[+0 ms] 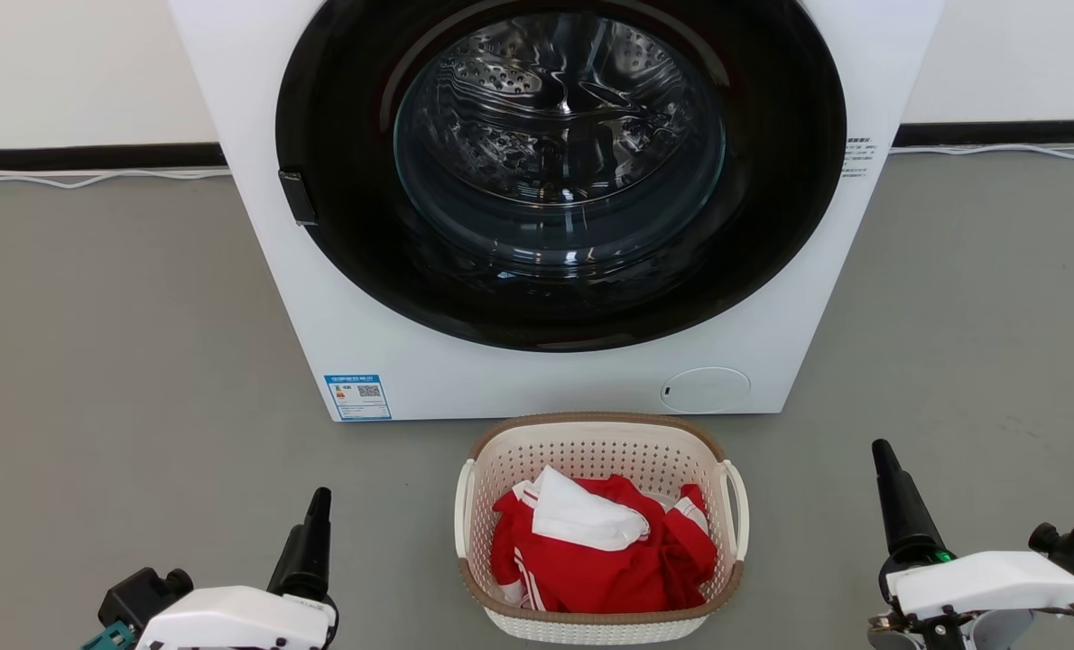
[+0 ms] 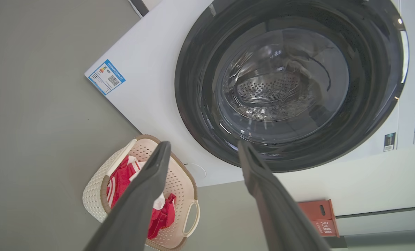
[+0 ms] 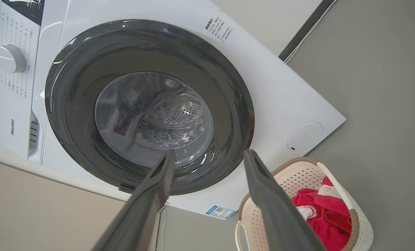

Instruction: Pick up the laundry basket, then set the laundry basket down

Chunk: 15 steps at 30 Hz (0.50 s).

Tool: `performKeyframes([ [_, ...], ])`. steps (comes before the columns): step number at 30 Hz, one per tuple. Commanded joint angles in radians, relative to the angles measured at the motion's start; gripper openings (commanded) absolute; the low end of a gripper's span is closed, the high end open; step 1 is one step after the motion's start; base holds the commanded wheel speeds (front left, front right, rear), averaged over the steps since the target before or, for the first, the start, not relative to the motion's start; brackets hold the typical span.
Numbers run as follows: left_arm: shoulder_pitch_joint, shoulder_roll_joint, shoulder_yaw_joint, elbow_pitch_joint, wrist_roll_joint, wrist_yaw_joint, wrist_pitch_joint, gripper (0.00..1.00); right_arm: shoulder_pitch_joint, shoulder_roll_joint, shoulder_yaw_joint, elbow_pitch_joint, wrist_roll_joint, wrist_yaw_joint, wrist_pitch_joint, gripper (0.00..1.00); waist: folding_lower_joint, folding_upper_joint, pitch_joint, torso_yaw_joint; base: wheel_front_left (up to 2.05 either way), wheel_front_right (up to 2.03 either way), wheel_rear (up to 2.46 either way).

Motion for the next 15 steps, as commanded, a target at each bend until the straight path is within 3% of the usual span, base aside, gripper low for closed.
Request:
performKeyframes([
  [1,-0.032,0.008,0.005,-0.030,0.033,0.007,-0.012,1.00,-0.029,-0.015,0.015,-0.030,-0.037,0.003,-0.017,1.00,-0.0001,0.0000,0.000,0.000,0.00,0.00,0.00],
  [15,-0.028,0.010,-0.019,-0.038,0.193,0.033,-0.054,1.00,-0.028,-0.025,0.040,-0.030,-0.206,0.004,-0.058,1.00,-0.0001,0.0000,-0.001,-0.004,0.00,0.00,0.00],
])
